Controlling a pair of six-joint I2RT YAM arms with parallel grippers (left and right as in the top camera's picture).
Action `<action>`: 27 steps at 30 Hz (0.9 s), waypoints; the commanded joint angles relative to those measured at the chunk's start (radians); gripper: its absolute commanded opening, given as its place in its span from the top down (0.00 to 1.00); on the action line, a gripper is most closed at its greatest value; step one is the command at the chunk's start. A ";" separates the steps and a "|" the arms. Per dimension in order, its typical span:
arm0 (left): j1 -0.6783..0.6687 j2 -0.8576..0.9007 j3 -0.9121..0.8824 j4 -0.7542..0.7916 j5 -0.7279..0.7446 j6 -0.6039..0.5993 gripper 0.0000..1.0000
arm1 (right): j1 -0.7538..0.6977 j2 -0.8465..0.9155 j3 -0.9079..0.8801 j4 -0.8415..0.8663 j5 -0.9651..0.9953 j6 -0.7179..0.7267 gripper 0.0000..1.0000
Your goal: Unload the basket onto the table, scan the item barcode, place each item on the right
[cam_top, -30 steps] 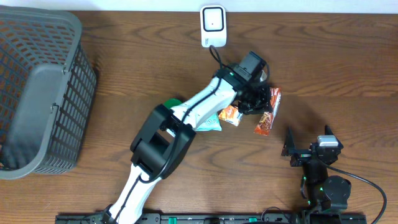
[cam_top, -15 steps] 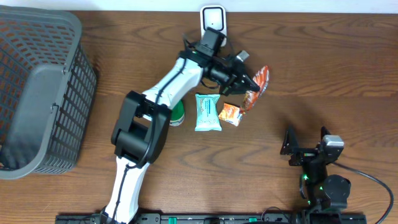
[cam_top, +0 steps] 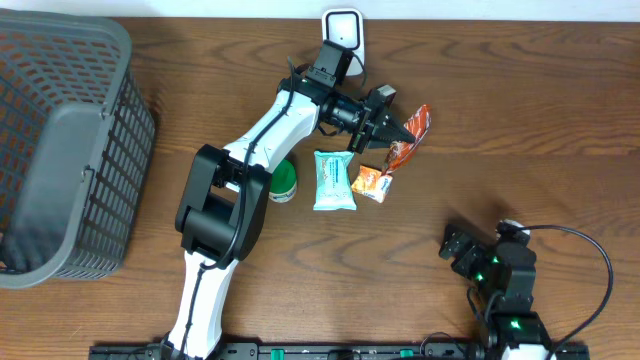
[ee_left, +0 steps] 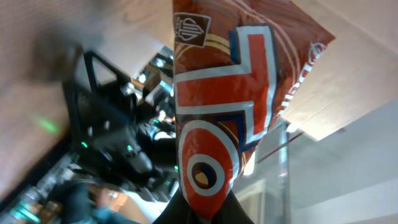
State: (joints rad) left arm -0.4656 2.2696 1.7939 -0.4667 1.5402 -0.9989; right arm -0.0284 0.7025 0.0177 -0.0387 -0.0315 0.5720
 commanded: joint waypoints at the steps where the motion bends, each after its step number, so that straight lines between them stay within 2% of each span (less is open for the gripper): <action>1: 0.008 -0.009 0.002 -0.002 0.033 -0.242 0.93 | 0.010 0.118 -0.012 0.013 0.041 0.132 0.01; 2: 0.007 -0.009 0.002 -0.002 0.033 -0.319 0.93 | 0.010 0.156 -0.012 0.051 0.040 0.131 0.01; 5: 0.009 -0.009 0.002 -0.002 0.033 -0.451 0.93 | 0.010 0.182 -0.012 0.090 0.041 0.131 0.01; 9: 0.018 -0.009 0.002 -0.002 0.033 -0.550 0.92 | 0.010 0.181 -0.012 0.110 0.042 0.131 0.01; 23: 0.052 -0.009 0.002 0.003 0.033 -0.576 0.93 | 0.010 0.181 -0.012 0.106 0.041 0.130 0.01; 27: 0.052 -0.009 0.002 0.046 0.033 -0.526 0.93 | 0.010 0.181 -0.012 0.110 -0.008 0.131 0.01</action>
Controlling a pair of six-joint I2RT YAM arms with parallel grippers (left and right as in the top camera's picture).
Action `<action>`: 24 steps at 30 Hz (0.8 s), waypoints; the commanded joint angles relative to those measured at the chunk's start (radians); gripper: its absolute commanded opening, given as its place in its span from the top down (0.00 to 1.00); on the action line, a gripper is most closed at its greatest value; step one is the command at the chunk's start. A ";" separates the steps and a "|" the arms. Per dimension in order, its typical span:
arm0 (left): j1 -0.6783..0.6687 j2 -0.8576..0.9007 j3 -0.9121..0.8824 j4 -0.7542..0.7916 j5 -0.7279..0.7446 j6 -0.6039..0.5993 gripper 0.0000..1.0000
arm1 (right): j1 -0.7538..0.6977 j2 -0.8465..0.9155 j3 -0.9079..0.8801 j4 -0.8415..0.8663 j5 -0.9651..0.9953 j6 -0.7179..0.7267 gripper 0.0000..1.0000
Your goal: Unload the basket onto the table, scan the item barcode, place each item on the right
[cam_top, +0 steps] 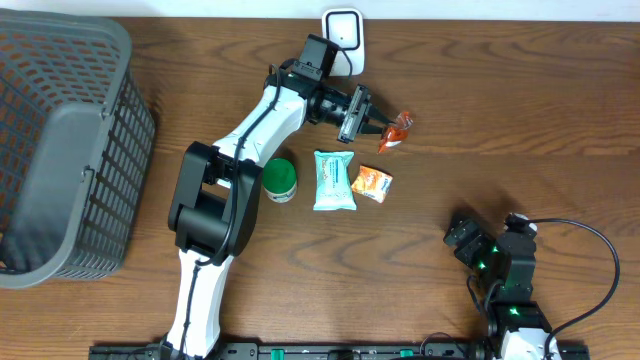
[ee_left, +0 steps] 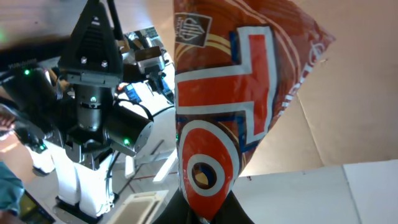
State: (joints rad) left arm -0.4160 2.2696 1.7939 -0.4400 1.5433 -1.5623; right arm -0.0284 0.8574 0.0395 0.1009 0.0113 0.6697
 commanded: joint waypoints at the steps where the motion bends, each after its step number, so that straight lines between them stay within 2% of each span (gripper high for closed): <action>1: 0.002 -0.009 0.002 0.020 0.030 0.044 0.93 | 0.010 0.026 -0.034 -0.027 -0.067 0.033 0.01; 3: 0.002 -0.009 0.002 0.020 0.030 0.046 0.93 | 0.010 0.026 -0.034 0.000 -0.121 0.032 0.01; 4: 0.003 -0.009 0.002 0.019 0.030 0.045 0.92 | 0.010 0.026 -0.034 0.019 -0.150 0.032 0.06; 6: 0.003 -0.009 0.002 0.019 0.030 0.018 0.93 | 0.010 0.026 -0.034 0.050 -0.205 0.032 0.25; 7: 0.003 -0.009 0.002 0.019 0.030 -0.001 0.93 | 0.010 0.026 -0.034 0.055 -0.213 0.033 0.26; 10: 0.003 -0.009 0.002 0.019 0.030 -0.105 0.93 | 0.010 0.026 -0.034 0.049 -0.226 0.033 0.11; 12: 0.003 -0.009 0.002 0.020 0.030 -0.184 0.93 | 0.010 0.026 -0.034 0.024 -0.222 0.032 0.06; 17: 0.012 -0.011 0.002 0.020 0.030 -0.274 0.93 | 0.010 0.026 -0.034 -0.045 -0.211 0.032 0.05; 24: 0.047 -0.016 0.002 0.019 0.030 -0.280 0.93 | 0.010 0.026 -0.034 -0.129 -0.147 0.032 0.04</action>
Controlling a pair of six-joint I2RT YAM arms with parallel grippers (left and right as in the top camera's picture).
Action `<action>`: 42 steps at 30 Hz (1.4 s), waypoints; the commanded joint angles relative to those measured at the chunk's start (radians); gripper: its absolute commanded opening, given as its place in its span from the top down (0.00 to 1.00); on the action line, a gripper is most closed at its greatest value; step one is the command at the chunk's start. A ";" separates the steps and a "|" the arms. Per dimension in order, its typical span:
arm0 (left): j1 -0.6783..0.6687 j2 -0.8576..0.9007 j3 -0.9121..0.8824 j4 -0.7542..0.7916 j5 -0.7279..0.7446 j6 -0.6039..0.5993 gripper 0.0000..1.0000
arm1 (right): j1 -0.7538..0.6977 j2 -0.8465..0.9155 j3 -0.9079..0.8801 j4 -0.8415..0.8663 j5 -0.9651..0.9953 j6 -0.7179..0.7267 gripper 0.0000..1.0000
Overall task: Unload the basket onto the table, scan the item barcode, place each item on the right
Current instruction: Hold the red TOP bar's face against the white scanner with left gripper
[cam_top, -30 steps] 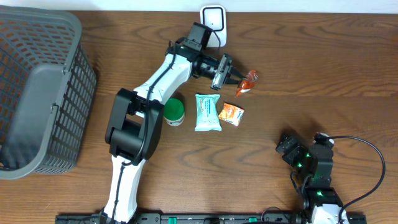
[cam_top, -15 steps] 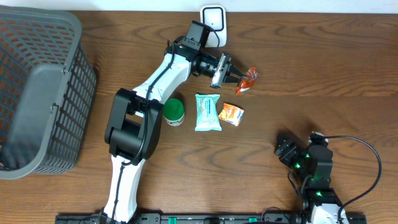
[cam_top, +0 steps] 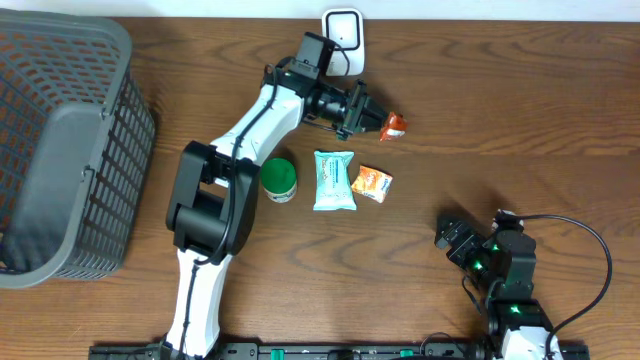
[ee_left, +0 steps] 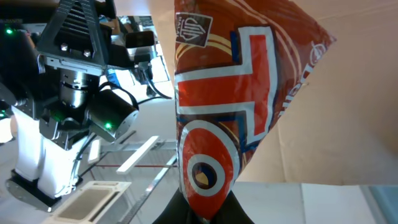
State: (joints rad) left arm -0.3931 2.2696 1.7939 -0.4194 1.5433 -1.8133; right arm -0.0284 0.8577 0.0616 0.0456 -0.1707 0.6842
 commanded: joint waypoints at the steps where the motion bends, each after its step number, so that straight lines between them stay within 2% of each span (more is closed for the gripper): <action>1: 0.030 -0.016 0.002 -0.001 0.030 -0.032 0.93 | 0.010 0.026 -0.056 -0.080 0.039 0.018 0.04; 5: 0.064 -0.016 0.002 -0.001 0.030 -0.100 0.93 | 0.010 0.026 -0.056 -0.083 0.039 0.018 0.04; 13: 0.151 -0.016 0.002 -0.002 0.030 -0.122 0.93 | 0.010 0.026 -0.056 -0.084 0.056 0.018 0.04; 18: 0.206 -0.016 0.002 -0.001 0.030 -0.121 0.93 | 0.010 0.026 -0.056 -0.084 0.057 0.018 0.04; 21: 0.229 -0.016 0.002 -0.001 0.030 -0.080 0.93 | 0.010 0.026 -0.056 -0.084 0.058 0.018 0.04; 31: 0.248 -0.016 0.002 -0.001 0.030 -0.042 0.93 | 0.010 0.026 -0.056 -0.084 0.059 0.018 0.04; 42: 0.248 -0.016 0.002 -0.001 0.030 -0.070 0.93 | 0.010 0.026 -0.056 -0.088 0.061 0.018 0.03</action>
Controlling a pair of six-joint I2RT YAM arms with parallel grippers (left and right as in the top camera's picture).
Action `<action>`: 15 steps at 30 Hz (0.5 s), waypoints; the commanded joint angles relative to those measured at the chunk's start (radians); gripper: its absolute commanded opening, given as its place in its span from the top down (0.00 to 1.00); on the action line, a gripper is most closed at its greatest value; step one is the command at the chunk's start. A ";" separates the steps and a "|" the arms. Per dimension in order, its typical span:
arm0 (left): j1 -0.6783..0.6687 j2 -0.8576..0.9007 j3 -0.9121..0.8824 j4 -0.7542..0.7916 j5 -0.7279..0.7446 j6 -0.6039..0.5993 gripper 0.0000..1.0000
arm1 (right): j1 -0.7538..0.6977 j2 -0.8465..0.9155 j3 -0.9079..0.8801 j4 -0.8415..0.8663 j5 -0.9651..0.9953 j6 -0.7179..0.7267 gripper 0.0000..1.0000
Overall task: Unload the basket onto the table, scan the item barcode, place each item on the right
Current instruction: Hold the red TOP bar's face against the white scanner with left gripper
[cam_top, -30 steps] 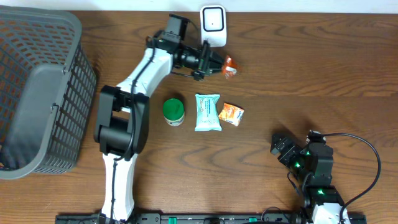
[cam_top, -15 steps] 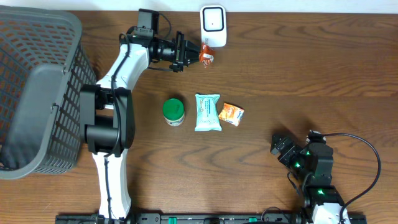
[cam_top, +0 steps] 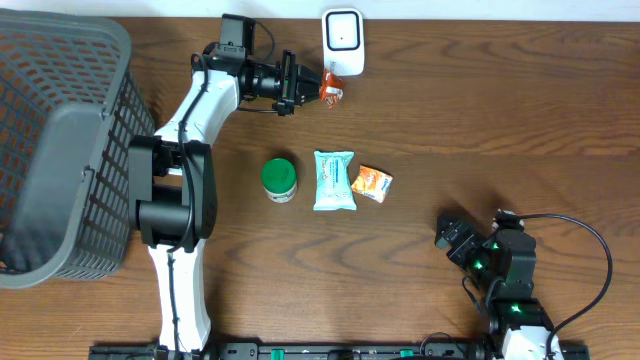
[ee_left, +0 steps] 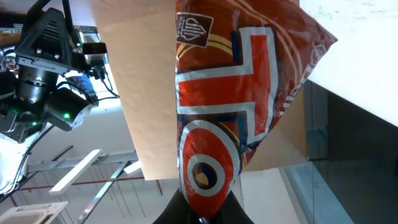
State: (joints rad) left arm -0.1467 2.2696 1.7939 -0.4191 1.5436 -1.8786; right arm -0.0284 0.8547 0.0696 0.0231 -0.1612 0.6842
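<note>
A red-orange snack packet (cam_top: 331, 91) with white and blue stripes is held in the air, my left gripper (cam_top: 304, 85) shut on its end. It hangs just left of and below the white barcode scanner (cam_top: 342, 38) at the table's back edge. In the left wrist view the packet (ee_left: 224, 112) fills the middle and my left gripper (ee_left: 202, 210) pinches its lower tip. My right gripper (cam_top: 446, 233) rests low at the front right, away from everything; its jaws are too small and dark to read.
A green-lidded jar (cam_top: 279, 180), a teal packet (cam_top: 334, 180) and a small orange packet (cam_top: 371, 182) lie in a row mid-table. A large grey mesh basket (cam_top: 60, 150) fills the left side. A cable loops round the right arm's base (cam_top: 600, 270).
My left gripper, still holding the snack packet, has moved from below and right of the scanner to its left side, and the arm now lies further left. The right arm has not moved.
At first my left gripper held the snack packet right of the scanner, above the row of items. It stayed in that area, turned differently, over the following two moments. Now the packet is close beside the scanner's left. The right arm only shifted slightly.
</note>
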 commanded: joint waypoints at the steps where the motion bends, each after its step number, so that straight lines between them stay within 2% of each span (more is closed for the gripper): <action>1: 0.002 -0.016 0.002 -0.002 0.029 -0.014 0.93 | 0.010 0.029 -0.064 -0.065 0.051 0.018 0.03; 4: 0.002 -0.016 0.002 -0.002 0.027 -0.058 0.93 | 0.010 0.029 -0.064 -0.066 0.051 0.018 0.01; 8: 0.003 -0.016 0.002 -0.002 0.006 -0.209 0.93 | 0.010 0.029 -0.064 -0.066 0.051 0.018 0.01; 11: 0.010 -0.016 0.002 -0.002 -0.014 -0.209 0.93 | 0.010 0.029 -0.064 -0.068 0.051 0.018 0.01; 15: 0.023 -0.016 0.002 -0.001 0.029 -0.206 0.93 | 0.010 0.029 -0.064 -0.070 0.051 0.018 0.01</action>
State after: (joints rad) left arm -0.1417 2.2696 1.7939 -0.4187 1.5360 -2.0235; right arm -0.0284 0.8543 0.0711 0.0219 -0.1612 0.6842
